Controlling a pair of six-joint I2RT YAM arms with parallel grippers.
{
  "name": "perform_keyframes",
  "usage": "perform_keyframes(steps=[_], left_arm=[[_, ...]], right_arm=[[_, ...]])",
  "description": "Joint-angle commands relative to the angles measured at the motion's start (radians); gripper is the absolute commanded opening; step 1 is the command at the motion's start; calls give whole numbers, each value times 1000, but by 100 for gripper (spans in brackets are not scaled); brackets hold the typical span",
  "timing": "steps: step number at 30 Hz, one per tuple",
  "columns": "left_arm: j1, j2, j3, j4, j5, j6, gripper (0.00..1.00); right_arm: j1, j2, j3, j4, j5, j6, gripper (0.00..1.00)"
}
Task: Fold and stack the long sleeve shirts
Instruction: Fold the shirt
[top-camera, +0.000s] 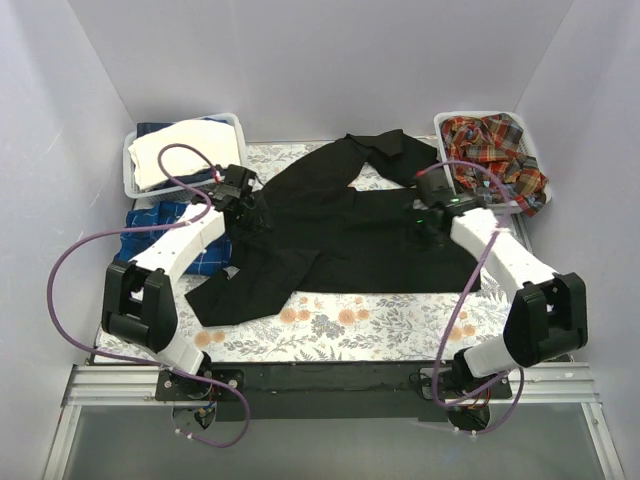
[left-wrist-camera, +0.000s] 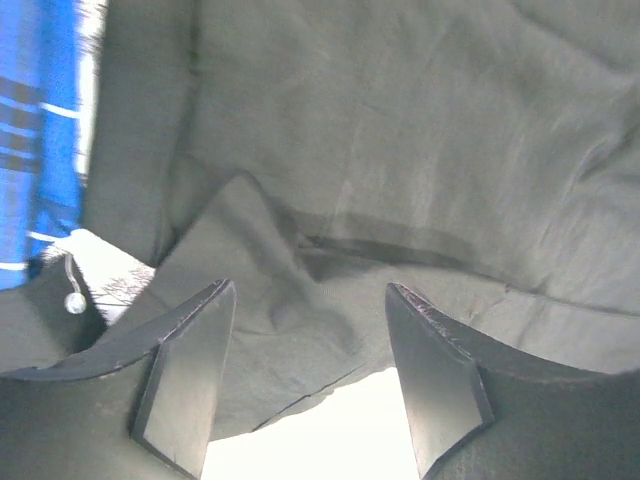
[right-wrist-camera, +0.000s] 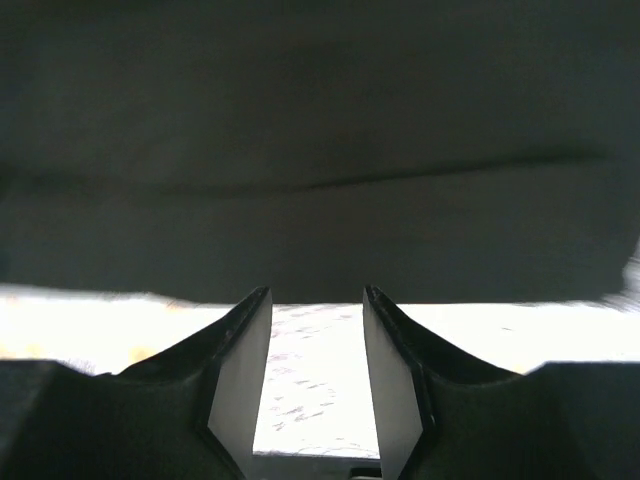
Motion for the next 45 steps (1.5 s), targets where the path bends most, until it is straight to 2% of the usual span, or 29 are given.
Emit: perform_keyframes(steps=[1, 5, 7, 8, 11, 13, 15, 19, 22, 29, 30, 31, 32, 33, 41, 45], left_arm=[[134, -108, -10, -6, 72, -11, 62], [227, -176, -75, 2, 143, -21, 65], [276, -223, -116, 0, 161, -38, 66], [306, -260, -150, 2, 161, -55, 66], [421, -392, -224, 6, 159, -92, 69], [452, -444, -263, -15, 145, -115, 72], [454, -487, -303, -63, 116, -159, 80], [457, -521, -292, -121, -11, -199, 90], [457, -492, -219, -225, -137, -322, 97], [460, -460, -193, -270, -199, -363, 98], [458, -460, -192, -268, -199, -366, 98], [461, -460, -192, -258, -181, -363, 98], [462, -460, -193, -252, -179, -363, 98], [465, -463, -195, -247, -178, -365, 98], [469, -461, -207, -196, -141, -354, 98], [469, -466, -230, -158, -90, -316, 98]], right_arm=[[378, 12, 28, 49, -13, 29, 50], [615, 119, 159, 115, 65, -18, 51], [710, 241, 274, 140, 57, -74, 51], [780, 301, 346, 160, 21, -128, 51], [871, 447, 509, 197, -73, -186, 51], [935, 551, 621, 200, -113, -241, 51], [991, 631, 701, 198, -142, -297, 58], [1052, 736, 738, 220, -203, -325, 61], [1077, 826, 769, 250, -193, -345, 61], [1080, 943, 815, 278, -66, -307, 62], [1080, 949, 816, 278, -52, -298, 61], [1080, 940, 798, 258, 8, -269, 25], [1080, 926, 764, 252, 24, -263, 5], [1080, 906, 737, 252, 62, -255, 1], [1081, 526, 390, 324, 221, -152, 1], [1080, 350, 344, 347, 319, -134, 1]])
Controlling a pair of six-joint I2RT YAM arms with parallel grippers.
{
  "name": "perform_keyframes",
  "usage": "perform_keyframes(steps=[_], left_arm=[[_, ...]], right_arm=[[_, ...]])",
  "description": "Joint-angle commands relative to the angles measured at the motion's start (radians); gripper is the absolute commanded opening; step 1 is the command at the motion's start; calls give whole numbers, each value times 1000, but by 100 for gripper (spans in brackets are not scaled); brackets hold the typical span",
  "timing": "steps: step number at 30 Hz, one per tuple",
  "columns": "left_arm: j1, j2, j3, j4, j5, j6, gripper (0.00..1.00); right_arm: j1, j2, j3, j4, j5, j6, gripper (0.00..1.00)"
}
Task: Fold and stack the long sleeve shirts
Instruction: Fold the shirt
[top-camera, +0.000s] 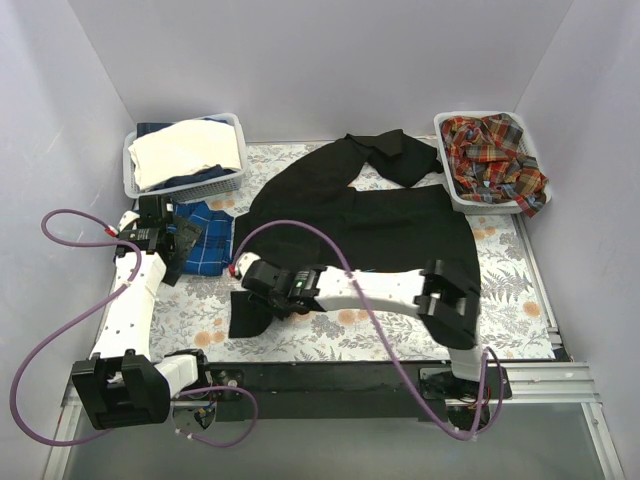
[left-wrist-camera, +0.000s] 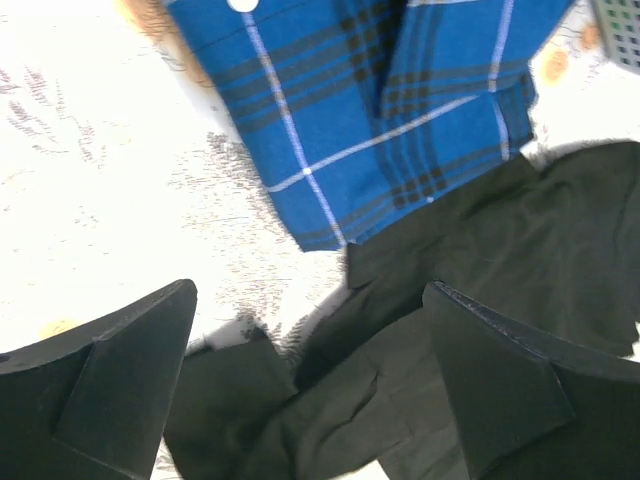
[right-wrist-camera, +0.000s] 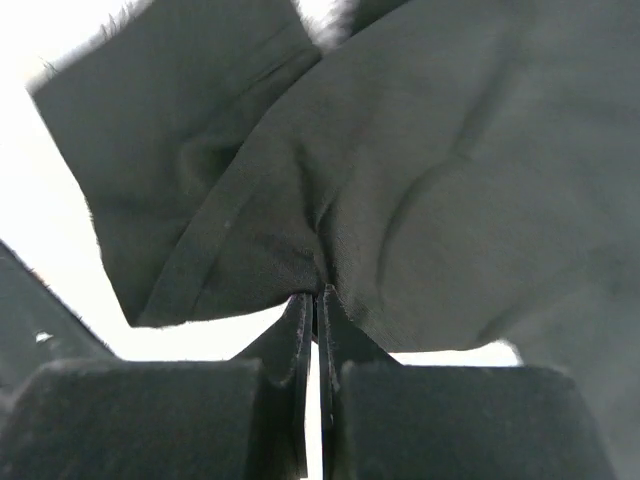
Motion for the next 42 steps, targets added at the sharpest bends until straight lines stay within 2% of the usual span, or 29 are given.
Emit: perform_keyframes(steps=[1, 5, 8, 12, 18, 24, 37, 38, 39, 40, 42], left_arm=[[7, -16, -13, 72, 58, 44, 98], [7, -29, -40, 118, 127, 137, 98], [7, -46, -57, 130, 176, 167, 98], [6, -64, -88, 141, 225, 193, 98], [0, -85, -139, 179, 348, 214, 95], [-14, -72, -174, 242, 518, 279, 90], [-46, -70, -231, 261, 550, 334, 86], [-48, -67, -231, 261, 549, 334, 86], [-48, -66, -231, 259, 547, 335, 86], [-48, -61, -231, 261, 543, 337, 86], [-48, -58, -229, 259, 540, 343, 86]], right_arm=[[-4, -216, -6, 59, 171, 43, 1], [-64, -274, 29, 60, 237, 50, 1], [-175, -282, 58, 59, 201, 62, 1], [-353, -225, 109, 51, 119, 77, 1], [-476, -130, 214, 14, 81, 80, 1], [-519, -76, 296, -43, 105, 108, 1], [-573, 56, 567, -40, 89, 96, 1], [-576, 72, 576, -41, 99, 96, 10], [-578, 80, 589, -41, 102, 91, 24], [-579, 85, 599, -41, 121, 80, 50], [-582, 83, 600, -40, 157, 80, 66]])
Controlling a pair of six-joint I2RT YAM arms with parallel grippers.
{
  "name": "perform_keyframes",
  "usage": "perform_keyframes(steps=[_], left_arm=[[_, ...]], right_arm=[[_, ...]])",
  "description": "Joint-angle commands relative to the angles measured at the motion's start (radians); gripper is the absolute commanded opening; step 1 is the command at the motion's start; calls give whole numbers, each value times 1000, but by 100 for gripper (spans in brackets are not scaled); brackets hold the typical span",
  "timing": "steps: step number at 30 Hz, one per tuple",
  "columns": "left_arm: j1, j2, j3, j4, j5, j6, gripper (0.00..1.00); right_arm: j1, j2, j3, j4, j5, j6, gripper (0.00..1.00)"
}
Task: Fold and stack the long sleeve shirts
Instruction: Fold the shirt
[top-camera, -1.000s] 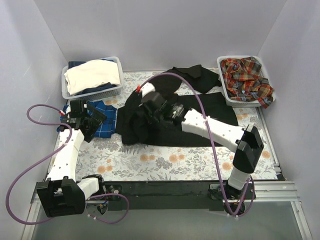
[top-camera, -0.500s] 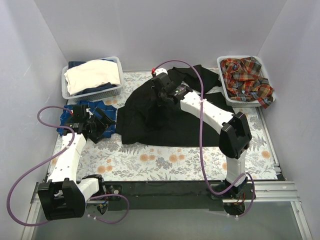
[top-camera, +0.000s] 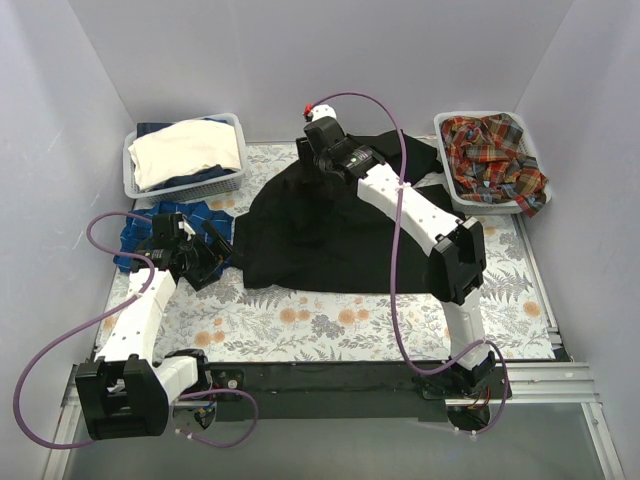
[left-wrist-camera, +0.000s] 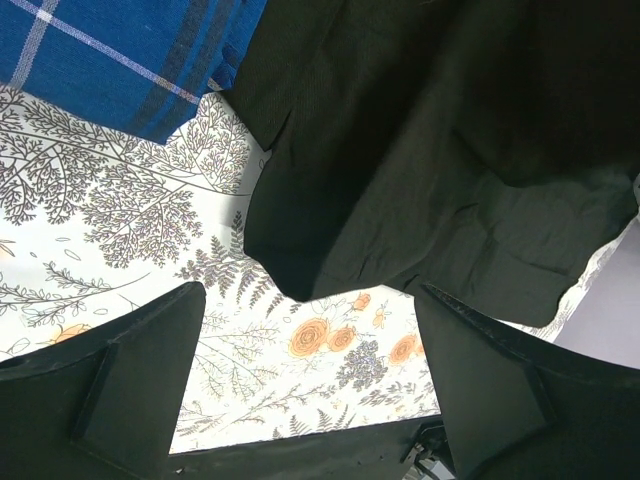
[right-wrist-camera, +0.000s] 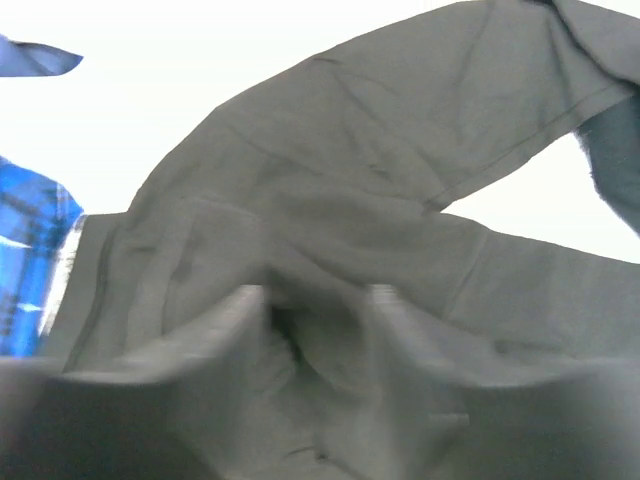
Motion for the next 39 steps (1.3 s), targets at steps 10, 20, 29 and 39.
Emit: perform_keyframes(steps=[10, 20, 29, 39], left_arm=[[-18, 49, 7, 32, 18, 38, 86], [-102, 141, 36, 86, 4, 22, 85], [-228, 153, 62, 92, -118, -12, 85], [-253, 161, 134, 69, -221, -12, 85]], right_arm=[[-56, -294, -398, -61, 5, 64, 79], [-78, -398, -973, -35, -155, 148, 73], [-78, -298, -1058, 20, -201, 167, 71], [-64, -450, -1323, 0, -343, 222, 67]])
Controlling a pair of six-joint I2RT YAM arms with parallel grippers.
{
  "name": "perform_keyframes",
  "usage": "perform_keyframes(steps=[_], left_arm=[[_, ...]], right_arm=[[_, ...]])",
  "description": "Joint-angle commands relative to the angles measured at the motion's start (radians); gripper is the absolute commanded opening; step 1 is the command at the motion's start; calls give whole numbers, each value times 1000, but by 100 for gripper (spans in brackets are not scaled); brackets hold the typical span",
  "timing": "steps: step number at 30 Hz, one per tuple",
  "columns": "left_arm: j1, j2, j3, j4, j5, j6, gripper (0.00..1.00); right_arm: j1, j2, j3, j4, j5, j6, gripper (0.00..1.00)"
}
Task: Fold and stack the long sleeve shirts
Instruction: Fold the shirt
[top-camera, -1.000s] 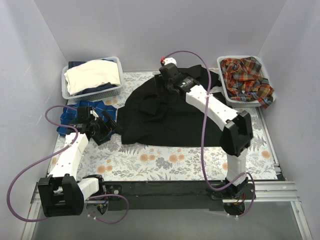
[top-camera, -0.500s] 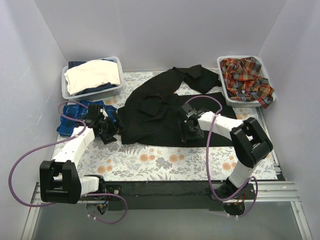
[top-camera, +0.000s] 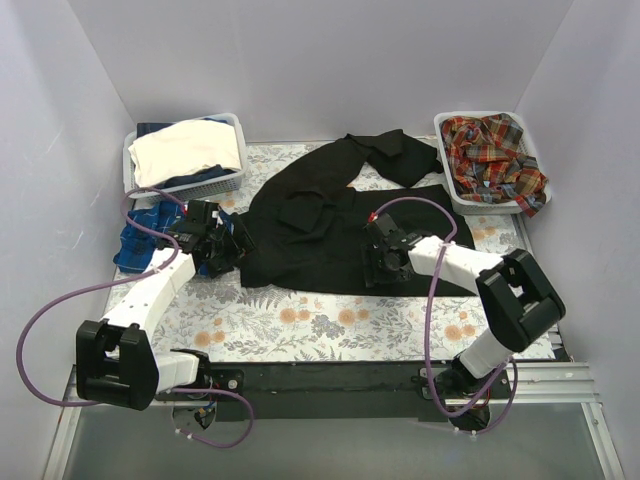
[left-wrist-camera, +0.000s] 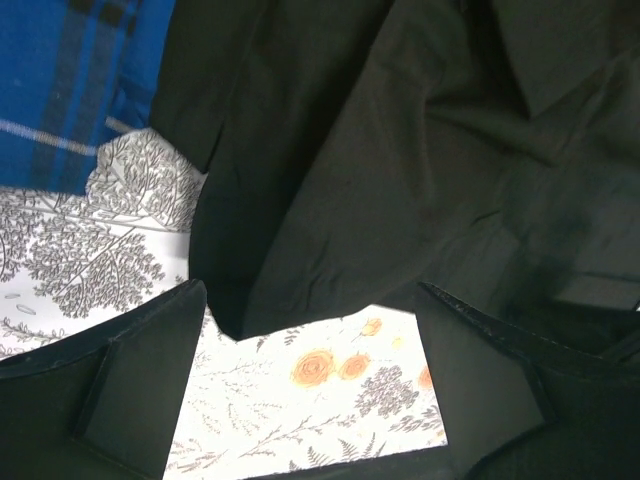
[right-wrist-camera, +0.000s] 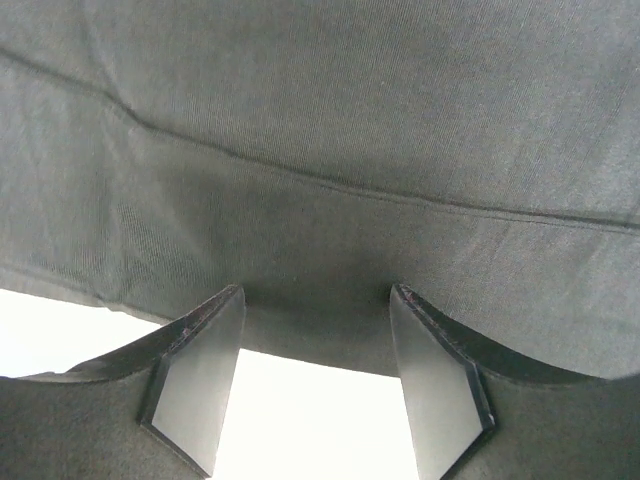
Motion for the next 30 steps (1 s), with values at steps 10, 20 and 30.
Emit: perform_keyframes(steps=[10, 20, 30], left_arm=[[-116, 22, 63, 36, 26, -71, 84], [-189, 108, -29, 157, 37, -107, 84], [-205, 242, -178, 149, -58, -145, 84]], right_arm=[[24, -191, -123, -302, -104, 132, 66], [24, -184, 245, -101, -104, 63, 67], [26, 315, 754, -64, -234, -78, 66]])
